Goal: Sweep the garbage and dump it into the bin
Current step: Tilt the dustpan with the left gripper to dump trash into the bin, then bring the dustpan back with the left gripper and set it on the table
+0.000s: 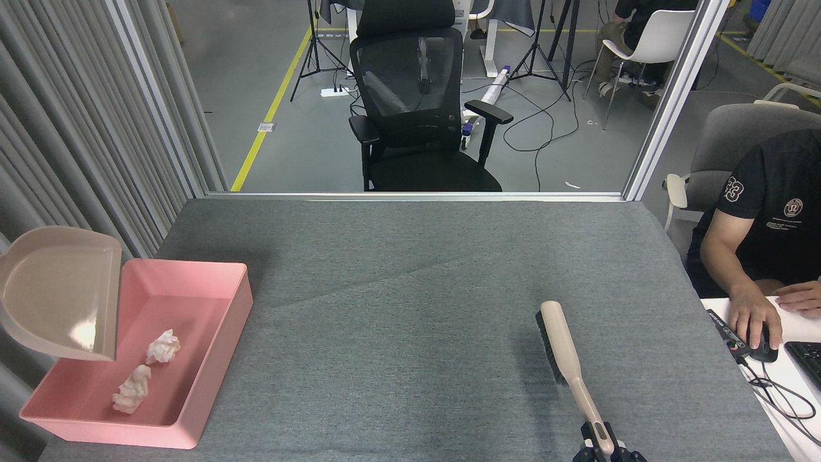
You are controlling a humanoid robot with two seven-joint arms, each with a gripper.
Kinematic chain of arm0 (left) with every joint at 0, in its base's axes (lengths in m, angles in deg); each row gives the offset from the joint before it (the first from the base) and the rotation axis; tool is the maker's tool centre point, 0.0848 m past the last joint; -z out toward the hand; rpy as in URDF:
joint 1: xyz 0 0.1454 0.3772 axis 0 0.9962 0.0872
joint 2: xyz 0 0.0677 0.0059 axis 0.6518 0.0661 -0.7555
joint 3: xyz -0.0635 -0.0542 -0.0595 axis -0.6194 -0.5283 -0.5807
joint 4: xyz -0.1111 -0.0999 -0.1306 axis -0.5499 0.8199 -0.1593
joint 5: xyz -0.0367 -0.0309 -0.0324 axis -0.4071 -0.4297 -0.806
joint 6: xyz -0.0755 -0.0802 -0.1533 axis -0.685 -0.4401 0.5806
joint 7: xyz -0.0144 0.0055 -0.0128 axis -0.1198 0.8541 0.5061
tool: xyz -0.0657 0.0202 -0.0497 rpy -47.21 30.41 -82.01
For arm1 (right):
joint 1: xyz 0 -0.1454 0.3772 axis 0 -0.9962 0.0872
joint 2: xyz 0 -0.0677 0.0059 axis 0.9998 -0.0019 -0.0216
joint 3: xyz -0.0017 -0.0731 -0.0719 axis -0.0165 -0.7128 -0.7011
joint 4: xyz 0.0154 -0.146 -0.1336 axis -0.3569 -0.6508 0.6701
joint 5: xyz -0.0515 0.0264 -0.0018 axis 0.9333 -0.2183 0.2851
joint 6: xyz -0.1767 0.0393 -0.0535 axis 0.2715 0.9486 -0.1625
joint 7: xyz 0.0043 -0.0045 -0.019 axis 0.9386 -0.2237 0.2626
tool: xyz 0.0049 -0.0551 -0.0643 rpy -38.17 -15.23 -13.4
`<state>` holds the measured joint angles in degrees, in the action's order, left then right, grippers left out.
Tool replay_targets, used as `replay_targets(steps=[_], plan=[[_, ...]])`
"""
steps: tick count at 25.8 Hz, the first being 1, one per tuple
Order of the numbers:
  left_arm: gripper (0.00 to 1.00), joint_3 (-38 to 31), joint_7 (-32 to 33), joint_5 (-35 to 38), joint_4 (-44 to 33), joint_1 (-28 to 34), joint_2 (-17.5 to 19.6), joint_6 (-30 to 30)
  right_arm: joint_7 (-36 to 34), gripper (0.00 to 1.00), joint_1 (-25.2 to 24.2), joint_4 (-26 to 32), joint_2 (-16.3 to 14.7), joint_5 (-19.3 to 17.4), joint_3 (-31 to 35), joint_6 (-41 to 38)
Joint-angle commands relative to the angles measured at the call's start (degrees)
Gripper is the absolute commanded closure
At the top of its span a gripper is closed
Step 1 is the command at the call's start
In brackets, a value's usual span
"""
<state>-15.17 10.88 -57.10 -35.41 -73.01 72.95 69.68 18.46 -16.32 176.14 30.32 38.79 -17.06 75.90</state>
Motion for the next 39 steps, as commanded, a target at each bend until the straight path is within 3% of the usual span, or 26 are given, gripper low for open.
replay_targets(steps=[1,5,9,12,17,23,26,31,35,39], plan=[[0.89,2.0,3.1,-16.3,-2.2,-0.5,-0.1,-4.3,0.0,0.82,0.1,0.0,0.0,0.0,0.0,0.0],[0.89,10.2,2.9,-28.8,-13.0,0.4,-2.3,-11.8,0.1,0.82,0.1,0.1,-0.1,0.0,0.1,0.0],[0.89,10.7,2.4,-31.0,-24.6,3.3,-12.9,-18.8,0.1,0.82,0.0,0.1,-0.1,0.0,0.1,0.2],[0.89,15.2,1.9,-30.0,-29.4,3.7,-22.8,-23.7,0.1,0.82,-0.1,0.1,0.0,0.0,0.1,0.2],[0.89,18.6,0.8,-14.5,-27.1,6.3,-33.9,-20.0,0.0,0.82,-0.2,0.6,0.1,-0.1,0.4,0.5],[0.89,18.3,-2.1,-0.6,-18.1,6.9,-42.5,-12.7,0.1,0.82,-0.2,1.1,0.2,-0.2,1.7,0.3],[0.89,18.0,-3.6,0.0,-14.6,7.0,-44.6,-11.8,0.1,0.82,-0.5,1.1,0.3,-0.2,1.7,0.3],[0.89,17.9,-5.8,-0.7,-11.5,7.0,-44.9,-9.0,0.0,0.82,-0.5,1.1,0.2,-0.1,1.8,0.3],[0.89,17.2,-7.3,-7.5,-9.1,6.9,-45.0,-8.8,0.0,0.82,-0.5,1.3,0.2,-0.2,1.8,0.4],[0.89,17.0,-8.7,-8.2,-5.0,6.8,-45.0,-6.3,0.0,0.82,-0.5,1.3,0.2,-0.2,1.7,0.4]])
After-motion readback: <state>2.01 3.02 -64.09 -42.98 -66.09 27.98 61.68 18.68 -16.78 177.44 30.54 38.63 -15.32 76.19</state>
